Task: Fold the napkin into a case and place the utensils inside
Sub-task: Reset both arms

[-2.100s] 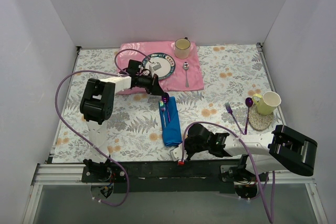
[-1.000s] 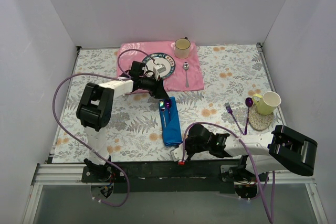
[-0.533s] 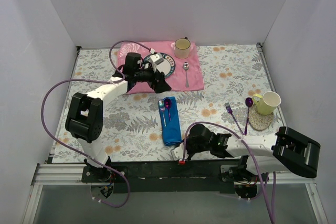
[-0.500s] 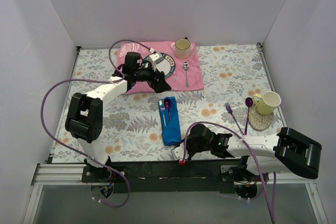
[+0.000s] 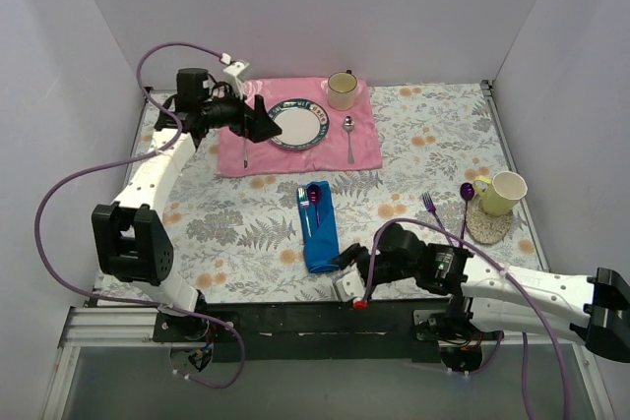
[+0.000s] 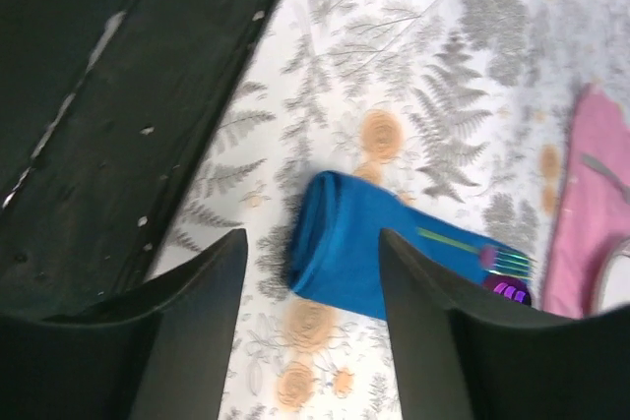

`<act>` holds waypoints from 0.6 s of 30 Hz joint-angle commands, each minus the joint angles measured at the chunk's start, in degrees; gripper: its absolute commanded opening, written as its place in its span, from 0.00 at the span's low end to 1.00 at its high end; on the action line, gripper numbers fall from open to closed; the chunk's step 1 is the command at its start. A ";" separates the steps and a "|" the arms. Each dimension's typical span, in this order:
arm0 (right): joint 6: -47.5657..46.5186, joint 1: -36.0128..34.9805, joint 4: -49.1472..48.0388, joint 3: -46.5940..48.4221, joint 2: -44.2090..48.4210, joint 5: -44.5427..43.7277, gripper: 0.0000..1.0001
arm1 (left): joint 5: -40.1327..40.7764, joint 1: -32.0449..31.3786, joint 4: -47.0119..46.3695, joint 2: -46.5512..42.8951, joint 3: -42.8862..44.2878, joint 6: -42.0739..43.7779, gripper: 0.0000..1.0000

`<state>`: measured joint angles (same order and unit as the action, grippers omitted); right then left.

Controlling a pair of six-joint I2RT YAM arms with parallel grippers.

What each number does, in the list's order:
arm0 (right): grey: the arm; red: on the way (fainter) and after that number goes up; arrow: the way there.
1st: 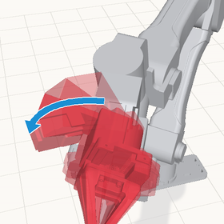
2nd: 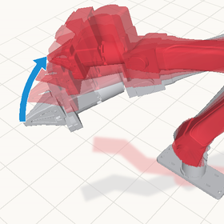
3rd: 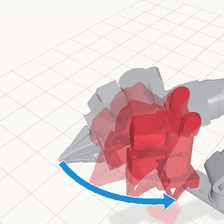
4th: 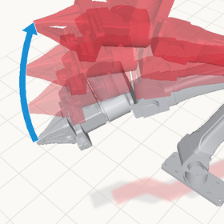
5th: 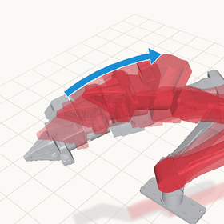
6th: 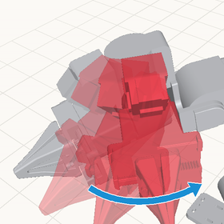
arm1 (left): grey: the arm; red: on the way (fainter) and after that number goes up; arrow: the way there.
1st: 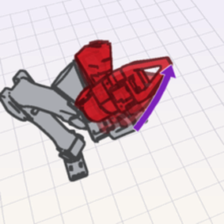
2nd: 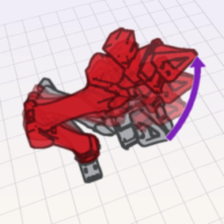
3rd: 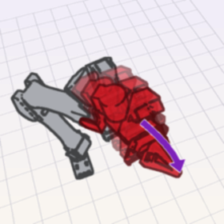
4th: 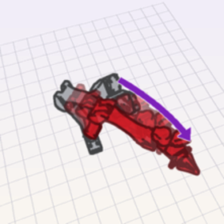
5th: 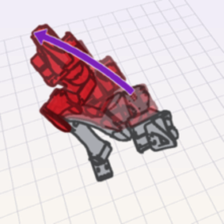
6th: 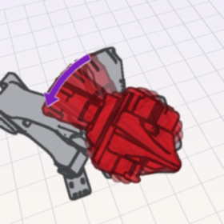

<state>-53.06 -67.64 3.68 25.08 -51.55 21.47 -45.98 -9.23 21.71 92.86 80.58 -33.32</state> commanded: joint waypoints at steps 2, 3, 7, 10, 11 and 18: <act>13.66 -0.22 7.47 14.87 1.89 -9.24 0.77 | 2.38 4.04 17.21 -6.55 7.57 0.19 0.98; 17.69 -0.13 8.00 16.48 1.89 -11.35 0.84 | 2.73 4.57 18.53 -7.07 7.84 0.01 0.98; 27.18 3.46 11.16 23.86 1.19 -20.32 0.95 | 4.22 6.42 24.75 -8.92 8.45 -1.48 0.98; 35.27 13.73 15.73 29.40 -0.65 -20.07 0.99 | 5.18 6.51 30.21 -7.78 9.43 -0.69 0.98; 37.04 16.54 18.18 30.37 -1.53 -19.81 0.99 | 5.89 6.51 30.84 -7.69 8.90 -0.61 0.98; 47.94 37.02 24.96 31.53 1.09 -19.01 0.99 | 15.56 6.42 29.00 -12.61 -2.51 0.71 0.98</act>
<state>-15.18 -37.41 21.91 56.05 -52.99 2.92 -36.86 -2.85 48.21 84.60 83.48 -33.71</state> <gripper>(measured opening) 0.986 0.981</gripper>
